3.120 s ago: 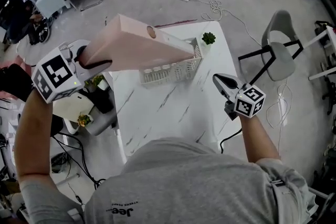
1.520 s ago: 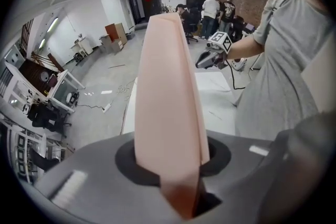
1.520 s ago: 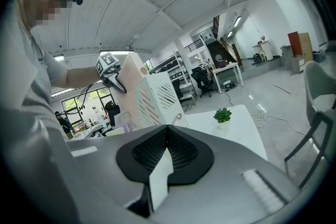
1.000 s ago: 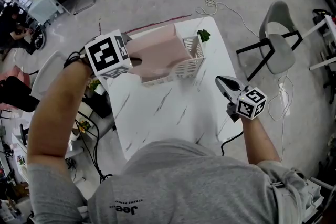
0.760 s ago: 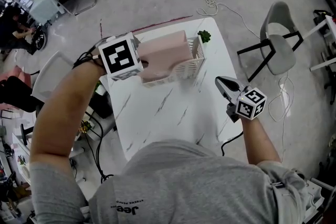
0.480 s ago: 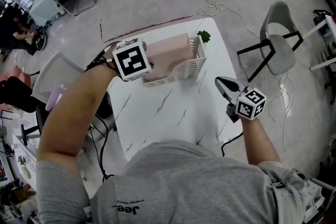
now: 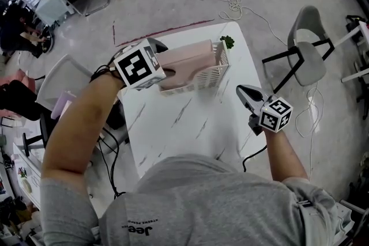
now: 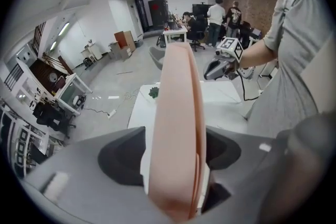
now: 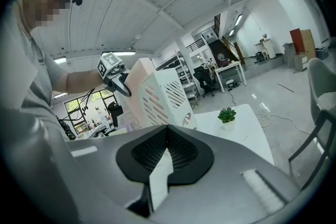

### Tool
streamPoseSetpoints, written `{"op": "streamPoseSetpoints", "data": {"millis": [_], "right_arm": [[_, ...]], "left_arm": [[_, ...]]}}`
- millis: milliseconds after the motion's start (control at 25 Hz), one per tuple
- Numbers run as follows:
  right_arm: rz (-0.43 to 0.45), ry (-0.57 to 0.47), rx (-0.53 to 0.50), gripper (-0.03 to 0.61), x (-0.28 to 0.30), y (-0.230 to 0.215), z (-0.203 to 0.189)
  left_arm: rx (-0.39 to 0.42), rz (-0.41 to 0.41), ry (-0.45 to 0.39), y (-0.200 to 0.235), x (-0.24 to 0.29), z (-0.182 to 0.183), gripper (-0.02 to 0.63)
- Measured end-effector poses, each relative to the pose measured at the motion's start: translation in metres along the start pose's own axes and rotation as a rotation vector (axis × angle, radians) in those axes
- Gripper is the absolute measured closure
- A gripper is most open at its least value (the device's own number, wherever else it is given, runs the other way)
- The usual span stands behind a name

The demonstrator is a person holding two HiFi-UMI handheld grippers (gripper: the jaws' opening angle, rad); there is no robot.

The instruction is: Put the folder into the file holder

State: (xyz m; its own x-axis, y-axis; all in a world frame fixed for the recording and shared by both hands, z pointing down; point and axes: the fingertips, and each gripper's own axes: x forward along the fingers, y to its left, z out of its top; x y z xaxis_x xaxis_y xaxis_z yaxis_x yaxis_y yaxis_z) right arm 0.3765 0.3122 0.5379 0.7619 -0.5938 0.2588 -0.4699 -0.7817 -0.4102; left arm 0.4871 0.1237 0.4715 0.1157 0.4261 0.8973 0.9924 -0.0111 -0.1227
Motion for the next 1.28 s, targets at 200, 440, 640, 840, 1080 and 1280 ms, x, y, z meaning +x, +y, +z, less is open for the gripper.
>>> {"op": "streamPoseSetpoints", "data": {"millis": [200, 440, 640, 840, 1080, 1280], "right_arm": [[0.037, 0.004, -0.015, 0.575, 0.009, 0.012, 0.006], [0.146, 0.006, -0.047, 0.575, 0.032, 0.048, 0.020], [0.285, 0.019, -0.090, 0.575, 0.063, 0.102, 0.032], [0.454, 0.057, -0.150, 0.575, 0.101, 0.172, 0.038], [0.658, 0.112, -0.232, 0.575, 0.141, 0.293, 0.028], [0.852, 0.144, -0.293, 0.575, 0.157, 0.419, 0.000]], "left_arm": [[-0.066, 0.054, -0.105, 0.006, -0.029, -0.001, 0.227], [-0.220, 0.175, -0.328, 0.004, -0.094, -0.022, 0.219], [-0.364, 0.323, -0.536, -0.022, -0.155, -0.066, 0.226], [-0.536, 0.480, -0.686, -0.077, -0.203, -0.131, 0.295], [-0.733, 0.722, -0.756, -0.183, -0.270, -0.231, 0.395], [-0.886, 0.973, -0.773, -0.304, -0.333, -0.303, 0.454]]}}
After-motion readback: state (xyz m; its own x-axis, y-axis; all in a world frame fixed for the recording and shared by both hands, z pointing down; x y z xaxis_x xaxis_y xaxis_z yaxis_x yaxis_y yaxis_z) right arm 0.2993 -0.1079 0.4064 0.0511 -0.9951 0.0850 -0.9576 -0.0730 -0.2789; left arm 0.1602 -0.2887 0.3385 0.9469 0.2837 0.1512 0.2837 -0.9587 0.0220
